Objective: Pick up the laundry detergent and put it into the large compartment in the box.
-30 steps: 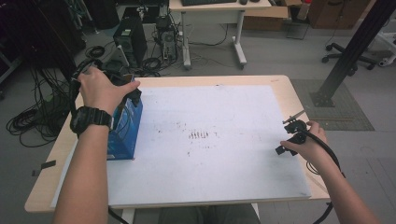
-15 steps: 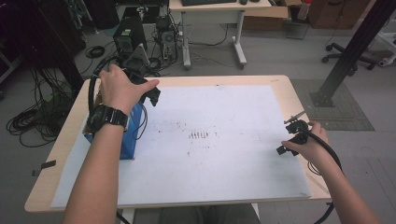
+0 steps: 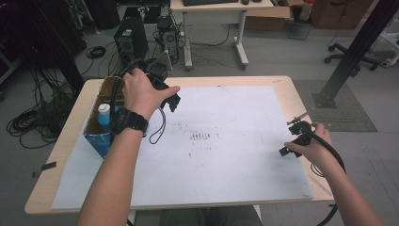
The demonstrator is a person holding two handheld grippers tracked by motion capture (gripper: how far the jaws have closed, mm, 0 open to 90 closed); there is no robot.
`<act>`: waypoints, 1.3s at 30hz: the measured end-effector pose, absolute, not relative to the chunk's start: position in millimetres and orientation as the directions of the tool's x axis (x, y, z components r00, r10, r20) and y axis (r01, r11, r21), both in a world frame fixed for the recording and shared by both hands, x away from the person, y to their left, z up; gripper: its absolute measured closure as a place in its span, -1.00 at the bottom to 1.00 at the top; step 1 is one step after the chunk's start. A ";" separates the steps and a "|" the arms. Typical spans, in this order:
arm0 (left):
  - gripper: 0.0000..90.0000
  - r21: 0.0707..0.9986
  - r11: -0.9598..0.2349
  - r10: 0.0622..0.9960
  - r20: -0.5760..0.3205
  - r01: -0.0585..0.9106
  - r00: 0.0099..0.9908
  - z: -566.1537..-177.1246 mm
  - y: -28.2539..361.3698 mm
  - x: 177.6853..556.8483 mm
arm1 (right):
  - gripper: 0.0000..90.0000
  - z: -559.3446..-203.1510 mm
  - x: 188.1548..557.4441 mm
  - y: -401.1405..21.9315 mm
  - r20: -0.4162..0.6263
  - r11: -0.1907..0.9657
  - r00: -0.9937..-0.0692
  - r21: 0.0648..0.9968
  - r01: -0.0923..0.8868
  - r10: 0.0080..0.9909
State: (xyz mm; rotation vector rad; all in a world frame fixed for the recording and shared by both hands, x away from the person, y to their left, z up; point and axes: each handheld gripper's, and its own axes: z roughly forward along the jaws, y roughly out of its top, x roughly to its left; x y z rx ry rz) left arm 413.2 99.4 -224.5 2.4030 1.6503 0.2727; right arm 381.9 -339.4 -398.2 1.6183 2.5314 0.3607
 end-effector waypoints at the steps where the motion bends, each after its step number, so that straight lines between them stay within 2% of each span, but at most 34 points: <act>1: -0.76 0.279 -0.350 0.934 0.029 0.894 0.356 -225.5 97.3 413.3 | -0.64 -398.2 381.8 -339.6 0.031 0.402 -0.423 0.261 0.878 0.905; 22: -0.76 0.228 -0.432 0.900 0.041 0.873 0.434 -256.0 58.0 415.1 | -0.65 -398.6 381.0 -340.5 0.031 0.398 -0.420 0.259 0.880 0.907; 39: -0.76 0.200 -0.431 0.900 0.026 0.880 0.435 -281.9 46.9 416.6 | -0.65 -399.3 380.8 -340.4 0.032 0.401 -0.422 0.259 0.879 0.906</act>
